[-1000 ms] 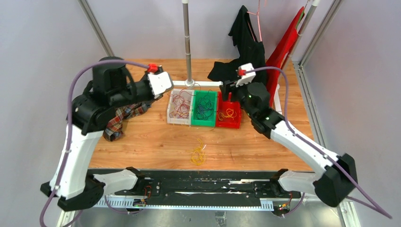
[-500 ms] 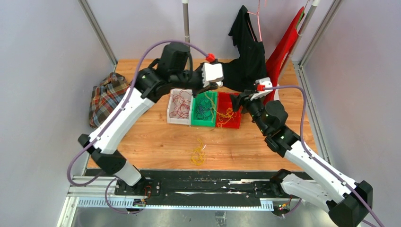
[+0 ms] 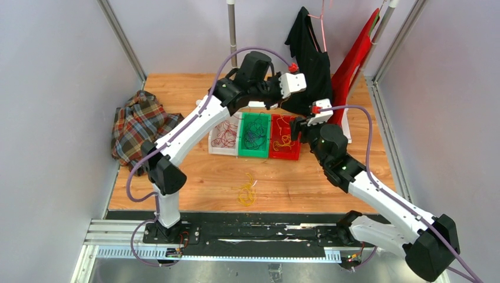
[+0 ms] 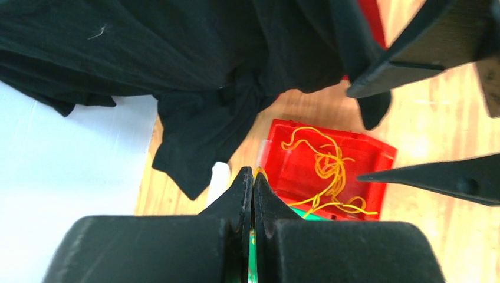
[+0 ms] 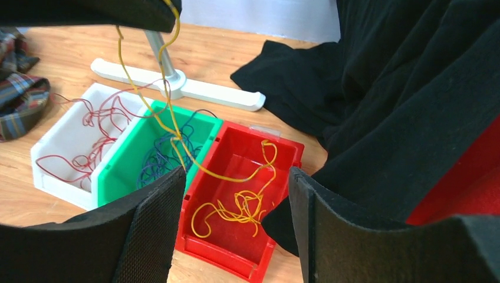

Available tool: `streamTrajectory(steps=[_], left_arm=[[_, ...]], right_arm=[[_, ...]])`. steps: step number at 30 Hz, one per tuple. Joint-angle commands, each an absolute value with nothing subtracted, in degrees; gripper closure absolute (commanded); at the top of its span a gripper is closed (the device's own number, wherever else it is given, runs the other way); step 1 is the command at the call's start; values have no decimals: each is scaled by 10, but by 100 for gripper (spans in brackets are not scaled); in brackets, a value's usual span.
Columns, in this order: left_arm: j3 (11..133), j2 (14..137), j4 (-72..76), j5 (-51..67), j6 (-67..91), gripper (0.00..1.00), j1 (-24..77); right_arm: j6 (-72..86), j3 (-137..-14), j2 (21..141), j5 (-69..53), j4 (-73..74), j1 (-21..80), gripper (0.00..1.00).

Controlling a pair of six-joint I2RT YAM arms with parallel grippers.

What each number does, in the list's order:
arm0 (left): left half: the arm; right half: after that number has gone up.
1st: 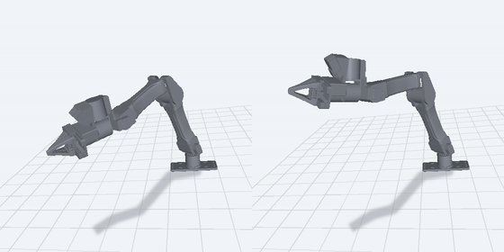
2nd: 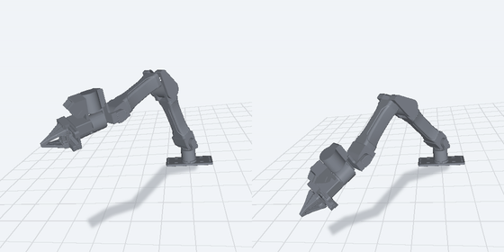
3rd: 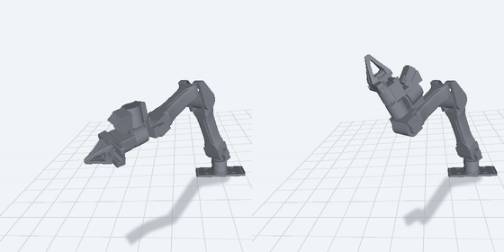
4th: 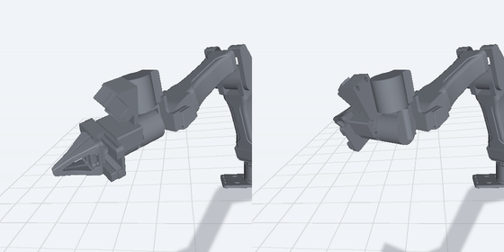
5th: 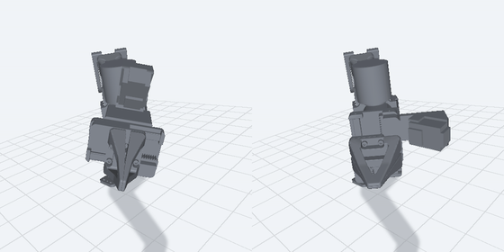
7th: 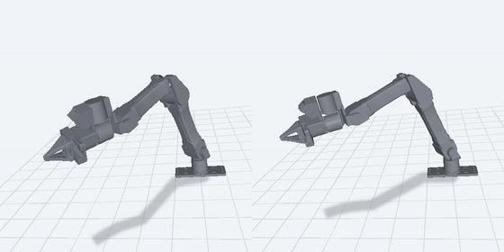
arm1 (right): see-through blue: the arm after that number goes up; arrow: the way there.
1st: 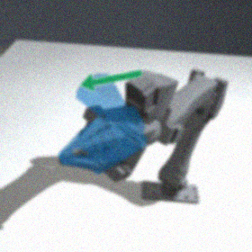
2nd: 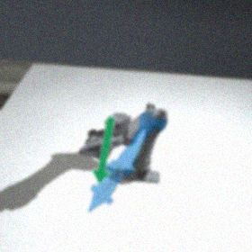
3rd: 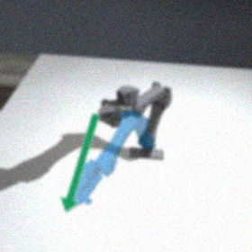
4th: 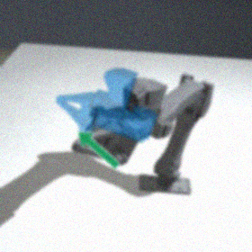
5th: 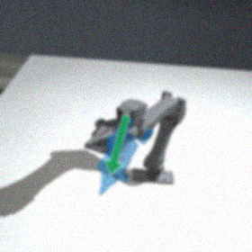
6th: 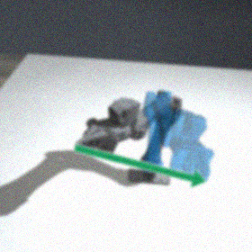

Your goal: Untangle the cables

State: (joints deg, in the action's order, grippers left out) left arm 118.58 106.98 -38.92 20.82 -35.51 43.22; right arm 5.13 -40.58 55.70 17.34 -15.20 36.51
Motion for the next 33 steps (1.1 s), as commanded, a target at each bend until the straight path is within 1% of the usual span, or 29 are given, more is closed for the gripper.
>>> streamTrajectory(steps=[1,6,8,11,19,22,28,33], left_arm=[[1206,1088,-323,154,-371,100,438],[1192,1114,-329,170,-351,100,440],[1178,1122,-329,173,-347,100,444],[1158,1138,-329,169,-352,100,453],[1159,1199,-332,115,-373,100,472],[1165,1225,-319,114,-363,100,473],[1110,1244,-238,109,-360,100,472],[1102,1275,-234,117,-371,100,472]], right_arm=[[64,-395,571,194,-163,345,36],[93,-397,563,244,-124,333,41],[110,-396,554,282,-96,326,42],[135,-389,536,308,-63,309,42],[190,-367,511,340,-27,279,45],[195,-361,502,351,-26,277,46],[197,-345,476,353,-26,268,48],[198,-334,472,350,-26,260,51]])
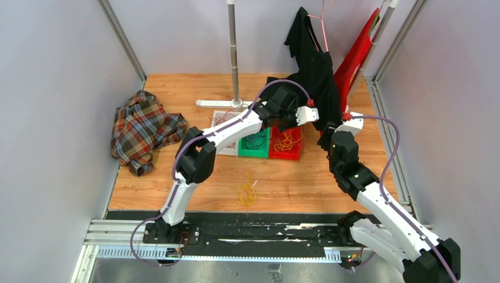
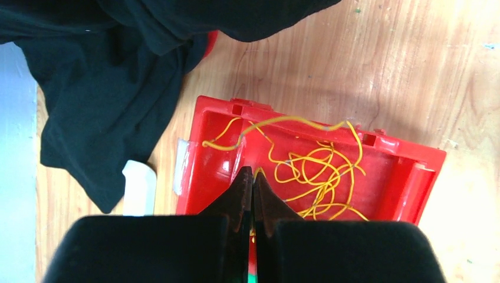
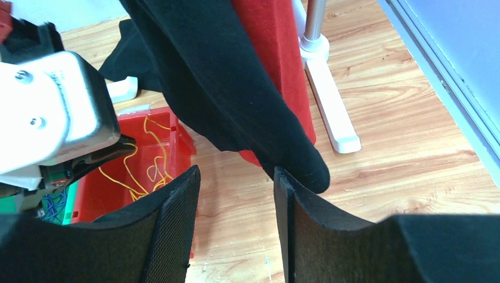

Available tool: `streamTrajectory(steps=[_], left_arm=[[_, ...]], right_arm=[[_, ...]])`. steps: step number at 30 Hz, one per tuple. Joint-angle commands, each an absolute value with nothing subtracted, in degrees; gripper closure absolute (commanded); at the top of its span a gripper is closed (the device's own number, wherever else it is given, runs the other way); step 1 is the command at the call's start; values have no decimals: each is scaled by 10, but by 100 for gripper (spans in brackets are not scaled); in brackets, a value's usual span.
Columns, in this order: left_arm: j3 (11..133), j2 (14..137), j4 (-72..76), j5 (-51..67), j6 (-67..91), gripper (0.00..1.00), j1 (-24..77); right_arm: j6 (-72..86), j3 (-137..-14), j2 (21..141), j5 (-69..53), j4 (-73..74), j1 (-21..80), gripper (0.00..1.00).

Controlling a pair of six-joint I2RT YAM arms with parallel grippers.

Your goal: Untangle the cables

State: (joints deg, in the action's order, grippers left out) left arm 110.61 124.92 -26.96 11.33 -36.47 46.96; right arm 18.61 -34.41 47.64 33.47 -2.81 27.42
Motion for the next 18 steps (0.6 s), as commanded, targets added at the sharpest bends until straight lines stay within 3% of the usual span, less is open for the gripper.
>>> streamTrajectory(steps=[1,6,9,12,18], left_arm=[[1102,1281,-236,117,-372,100,472],[1085,1287,-226,110,-377,98,470],[1105,1285,-246,117,-361,75,461],[1131,1273,-281,127,-342,58,448],[1127,1224,-350,182,-359,42,439]], right_arm=[[199,-334,473,348,-26,260,52],[203,-335,482,334,-28,259,53],[203,-337,480,329,-31,258,53],[204,-337,479,324,-32,259,54],[210,-339,483,311,-34,259,55]])
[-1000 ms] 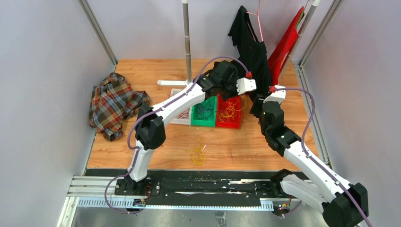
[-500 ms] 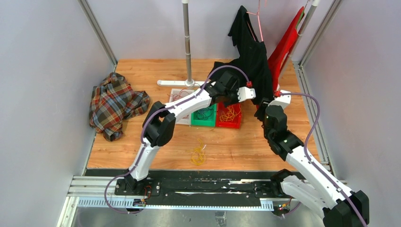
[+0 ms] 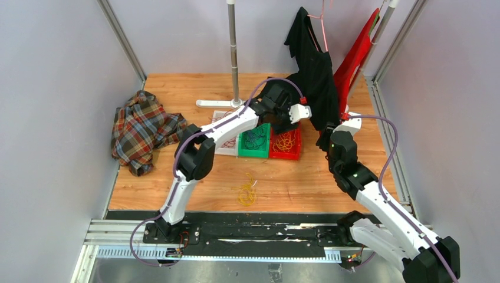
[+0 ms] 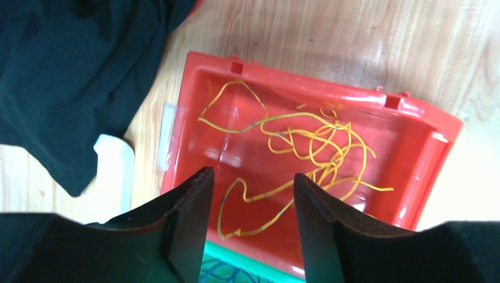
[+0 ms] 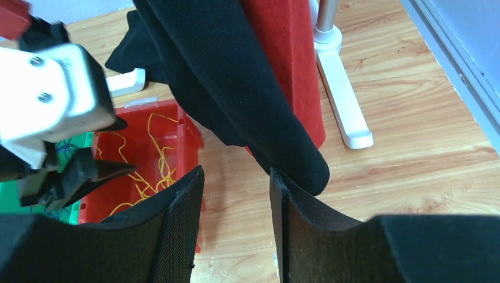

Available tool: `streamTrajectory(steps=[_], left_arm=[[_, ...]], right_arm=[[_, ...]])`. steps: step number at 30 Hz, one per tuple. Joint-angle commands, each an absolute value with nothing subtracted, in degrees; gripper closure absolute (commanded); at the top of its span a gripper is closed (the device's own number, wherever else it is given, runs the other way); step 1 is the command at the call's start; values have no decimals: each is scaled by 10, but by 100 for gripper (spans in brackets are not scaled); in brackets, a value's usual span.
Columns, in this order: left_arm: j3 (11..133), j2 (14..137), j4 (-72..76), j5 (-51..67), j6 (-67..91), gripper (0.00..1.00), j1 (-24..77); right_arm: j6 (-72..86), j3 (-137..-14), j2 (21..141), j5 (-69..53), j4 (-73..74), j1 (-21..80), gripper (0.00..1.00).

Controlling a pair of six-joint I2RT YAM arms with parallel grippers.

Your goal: Untangle the cables

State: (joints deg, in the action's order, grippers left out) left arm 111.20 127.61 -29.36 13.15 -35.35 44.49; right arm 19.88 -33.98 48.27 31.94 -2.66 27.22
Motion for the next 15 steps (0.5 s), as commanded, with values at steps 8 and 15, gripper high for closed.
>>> streamTrajectory(steps=[8,15], left_arm=[[1145,1210,-403,256,-364,17,437],[1230,1205,-465,291,-278,1,403]], right_arm=[[205,-339,481,307,-34,258,55],[209,-340,510,271,-48,258,49]])
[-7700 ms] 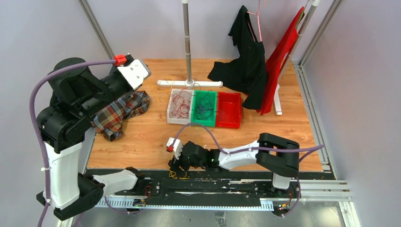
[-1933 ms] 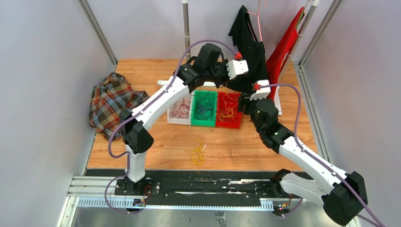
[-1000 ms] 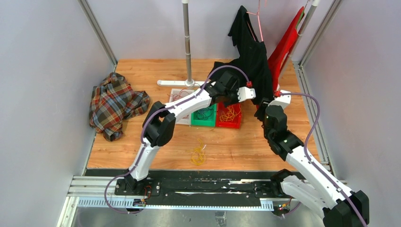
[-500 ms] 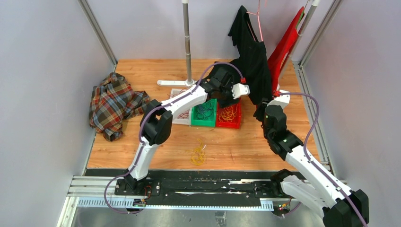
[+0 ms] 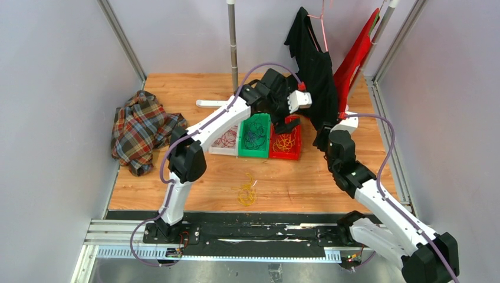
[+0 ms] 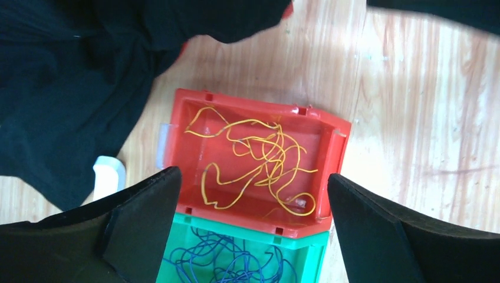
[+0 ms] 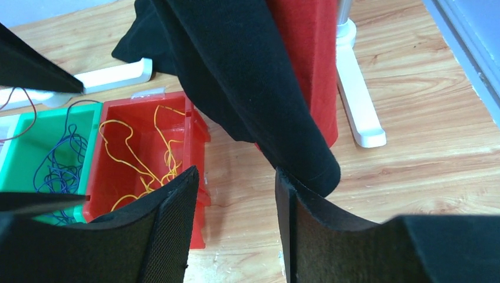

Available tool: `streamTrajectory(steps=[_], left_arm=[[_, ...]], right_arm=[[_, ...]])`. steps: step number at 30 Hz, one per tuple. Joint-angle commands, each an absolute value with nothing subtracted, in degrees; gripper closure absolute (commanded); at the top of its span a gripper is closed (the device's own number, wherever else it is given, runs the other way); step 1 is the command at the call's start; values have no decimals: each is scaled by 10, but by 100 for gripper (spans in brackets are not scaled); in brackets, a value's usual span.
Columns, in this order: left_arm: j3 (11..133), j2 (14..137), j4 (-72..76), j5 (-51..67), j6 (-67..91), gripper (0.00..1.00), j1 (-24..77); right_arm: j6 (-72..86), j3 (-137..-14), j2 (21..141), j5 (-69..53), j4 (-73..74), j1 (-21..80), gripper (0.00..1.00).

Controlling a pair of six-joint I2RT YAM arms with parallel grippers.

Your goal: Untangle the cables

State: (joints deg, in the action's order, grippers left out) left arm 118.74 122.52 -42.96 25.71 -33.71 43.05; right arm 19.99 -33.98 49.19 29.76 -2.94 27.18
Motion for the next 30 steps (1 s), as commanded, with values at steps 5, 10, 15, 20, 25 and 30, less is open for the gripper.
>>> streamTrajectory(steps=[5,10,15,20,25,30], left_arm=[[1190,1122,-539,315,-263,2,341],[1059,996,-573,255,-280,2,289],[922,876,-578,222,-283,2,233],[838,800,-578,218,-282,2,194],[783,737,-568,208,-276,2,188],[761,701,-566,206,-284,2,188]], right_arm=[[222,-360,575,195,-59,260,50],[209,-367,626,167,-80,339,47],[205,-364,660,150,-91,477,39],[224,-365,727,109,-116,577,35],[243,-409,824,65,-133,607,37],[253,-434,902,43,-132,612,44]])
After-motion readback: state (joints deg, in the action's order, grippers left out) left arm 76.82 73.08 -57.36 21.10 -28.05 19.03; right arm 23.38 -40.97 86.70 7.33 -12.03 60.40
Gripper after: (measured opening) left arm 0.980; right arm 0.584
